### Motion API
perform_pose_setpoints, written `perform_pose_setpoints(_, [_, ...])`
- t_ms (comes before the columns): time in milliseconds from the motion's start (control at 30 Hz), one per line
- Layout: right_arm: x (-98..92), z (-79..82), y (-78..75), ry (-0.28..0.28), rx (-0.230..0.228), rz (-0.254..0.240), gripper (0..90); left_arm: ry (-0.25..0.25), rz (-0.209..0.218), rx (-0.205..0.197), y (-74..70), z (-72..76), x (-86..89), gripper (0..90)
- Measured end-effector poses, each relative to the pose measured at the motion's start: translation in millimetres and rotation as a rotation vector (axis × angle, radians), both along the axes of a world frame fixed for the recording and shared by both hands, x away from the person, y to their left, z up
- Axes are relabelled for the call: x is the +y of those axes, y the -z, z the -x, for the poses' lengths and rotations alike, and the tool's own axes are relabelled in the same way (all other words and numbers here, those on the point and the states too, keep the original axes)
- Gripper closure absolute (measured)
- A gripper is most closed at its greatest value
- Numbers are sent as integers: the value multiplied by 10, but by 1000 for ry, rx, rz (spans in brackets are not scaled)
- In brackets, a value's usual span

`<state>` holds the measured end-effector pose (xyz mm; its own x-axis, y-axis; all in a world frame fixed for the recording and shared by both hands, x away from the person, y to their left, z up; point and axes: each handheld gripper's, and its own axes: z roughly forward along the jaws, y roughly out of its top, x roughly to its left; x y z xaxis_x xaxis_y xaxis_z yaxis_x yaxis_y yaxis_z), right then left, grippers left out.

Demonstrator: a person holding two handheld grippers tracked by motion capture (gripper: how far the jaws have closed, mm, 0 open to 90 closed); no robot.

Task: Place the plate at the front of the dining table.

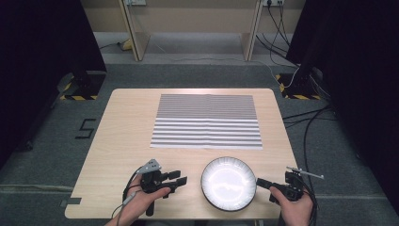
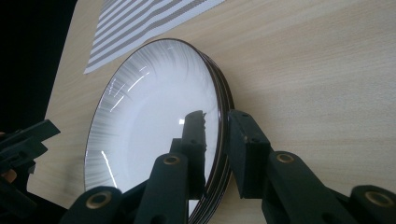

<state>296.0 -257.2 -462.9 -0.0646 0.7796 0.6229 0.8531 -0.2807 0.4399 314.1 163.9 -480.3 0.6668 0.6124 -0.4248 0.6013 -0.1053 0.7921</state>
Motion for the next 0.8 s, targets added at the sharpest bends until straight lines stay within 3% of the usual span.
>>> perform_pose_setpoints(367, [84,-99,0,-47,24,89,871,44,-13,18,35,-89,-334,568])
perform_pose_setpoints(633, [131,-110,15,-52,49,110,872,48,-30,30,72,-121,-433,579])
perform_pose_setpoints(800, [218,-128,-43,-60,53,192,868,52,-37,35,91,-122,-460,585])
